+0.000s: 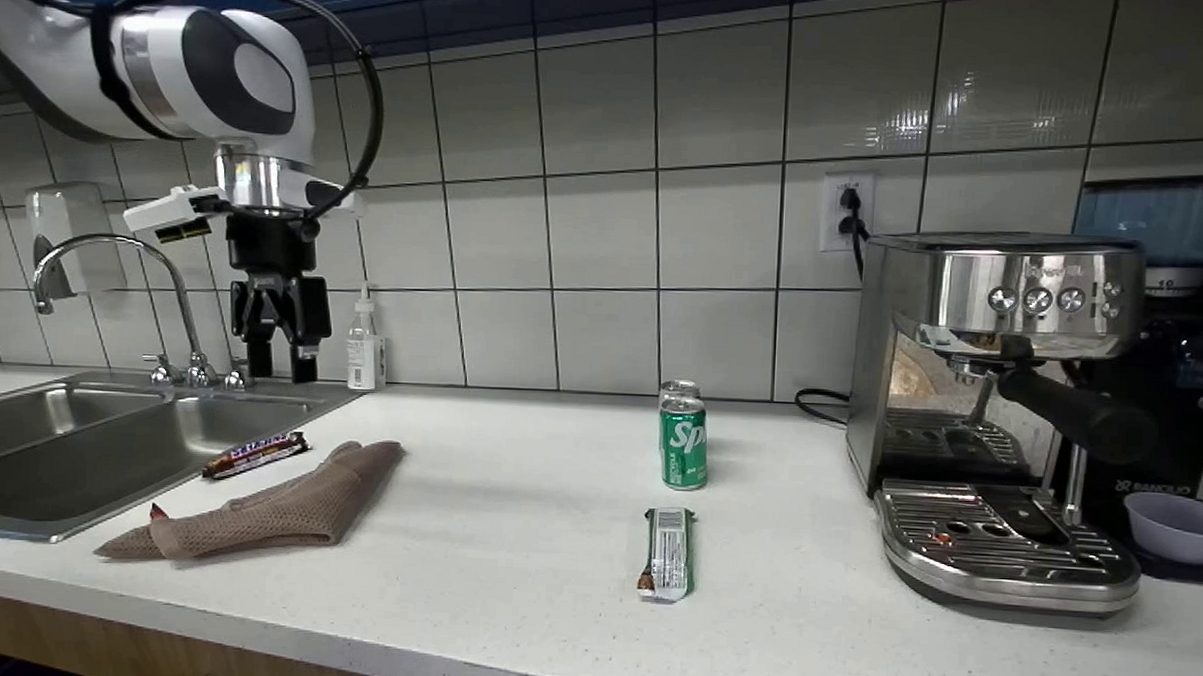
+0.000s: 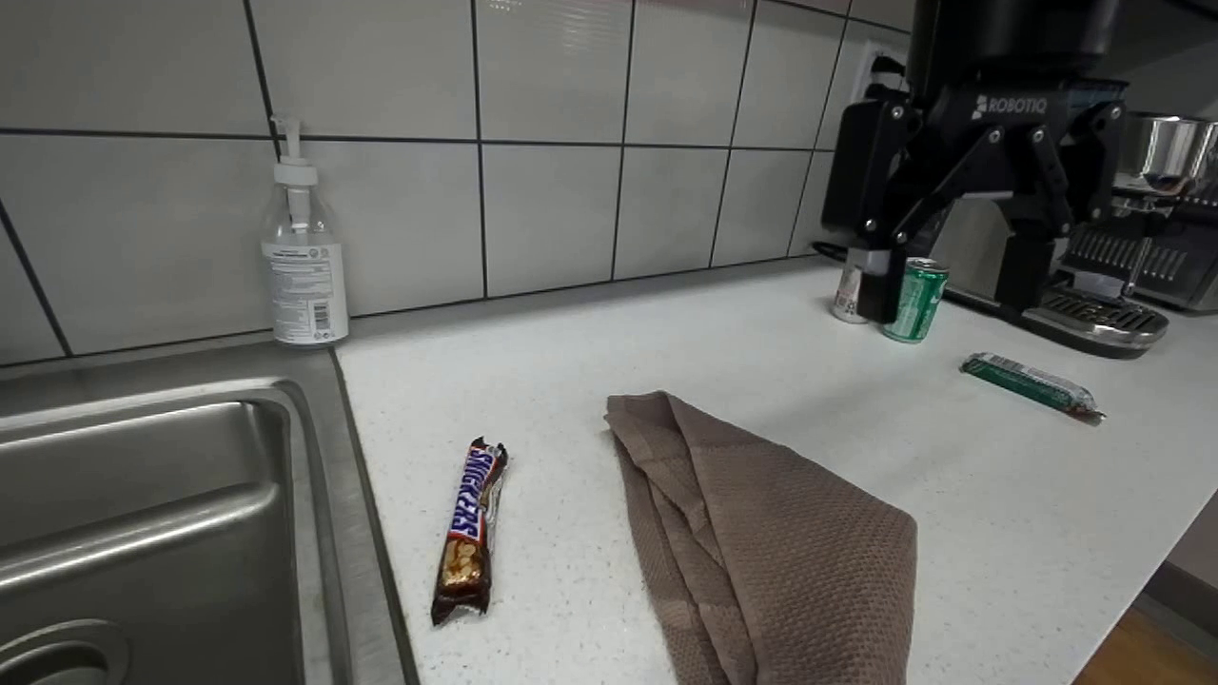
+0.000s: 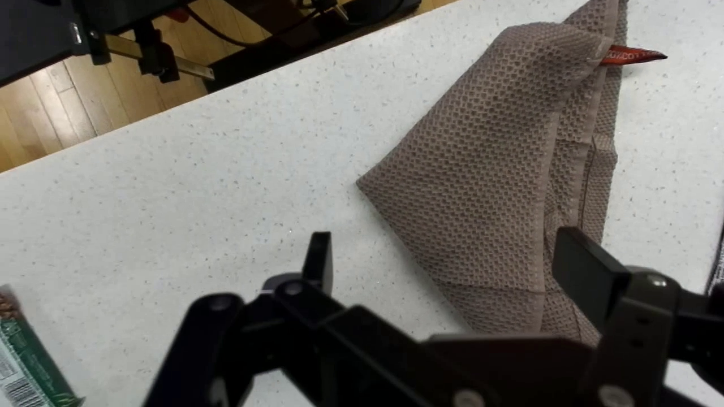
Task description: Fold the towel
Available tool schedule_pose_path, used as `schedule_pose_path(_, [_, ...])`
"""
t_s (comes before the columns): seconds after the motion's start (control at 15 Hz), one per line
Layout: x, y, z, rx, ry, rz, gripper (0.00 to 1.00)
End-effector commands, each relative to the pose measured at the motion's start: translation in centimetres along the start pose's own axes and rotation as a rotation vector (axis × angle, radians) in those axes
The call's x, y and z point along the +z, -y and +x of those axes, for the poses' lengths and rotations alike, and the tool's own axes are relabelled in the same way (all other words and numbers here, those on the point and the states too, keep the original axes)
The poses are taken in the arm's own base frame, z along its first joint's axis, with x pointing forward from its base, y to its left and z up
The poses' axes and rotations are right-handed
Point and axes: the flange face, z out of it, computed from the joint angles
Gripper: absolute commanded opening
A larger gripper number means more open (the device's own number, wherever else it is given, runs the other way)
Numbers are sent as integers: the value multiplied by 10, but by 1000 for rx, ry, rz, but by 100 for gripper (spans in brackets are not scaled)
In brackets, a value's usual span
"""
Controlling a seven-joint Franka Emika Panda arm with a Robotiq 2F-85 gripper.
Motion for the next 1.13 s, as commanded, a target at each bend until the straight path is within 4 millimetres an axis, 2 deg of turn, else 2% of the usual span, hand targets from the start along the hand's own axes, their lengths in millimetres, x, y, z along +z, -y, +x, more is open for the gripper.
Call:
schedule_pose_path(0.0, [-14, -34, -16, -23, 1, 6, 100])
schedule_pose_path(0.27, [-25, -62, -28, -54, 23, 27, 100])
schedule_pose_path(0.33, [-16, -46, -13, -27, 14, 10, 100])
schedule_pose_path(0.53, [-22, -57, -19, -36, 13, 15, 100])
schedule_pose_path(1.07, [-20, -58, -21, -38, 16, 15, 100])
